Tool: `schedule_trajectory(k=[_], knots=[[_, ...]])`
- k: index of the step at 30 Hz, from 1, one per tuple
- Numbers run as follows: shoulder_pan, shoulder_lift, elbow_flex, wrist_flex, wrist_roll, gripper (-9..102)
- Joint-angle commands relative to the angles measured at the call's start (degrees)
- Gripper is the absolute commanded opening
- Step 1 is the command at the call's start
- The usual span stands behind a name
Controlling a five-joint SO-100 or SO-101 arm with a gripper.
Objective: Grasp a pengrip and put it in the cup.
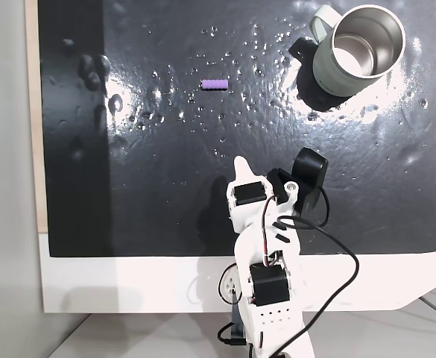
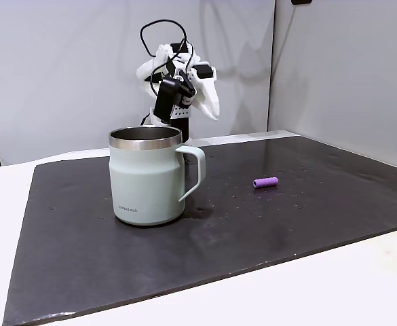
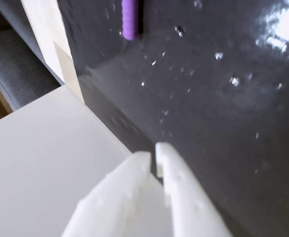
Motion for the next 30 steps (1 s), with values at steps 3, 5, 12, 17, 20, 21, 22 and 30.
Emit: schedule_trajectory(k=[3, 5, 12, 17, 20, 21, 22, 30], knots=[[-3.25, -16.70, -24.96, 7.56, 5.45, 0], [-4.31, -23.64, -33.49, 11.34, 8.17, 0], [-4.75, -46.76, -56.95, 21.97, 13.54, 7], [-4.66, -59.50, -69.35, 27.69, 15.38, 22], [-4.39, -66.18, -76.03, 29.62, 16.96, 24], [-4.22, -68.47, -78.22, 30.06, 17.23, 24], [-4.04, -70.05, -79.45, 29.79, 17.23, 24], [-1.41, -84.81, -88.77, 29.18, 17.14, 24]])
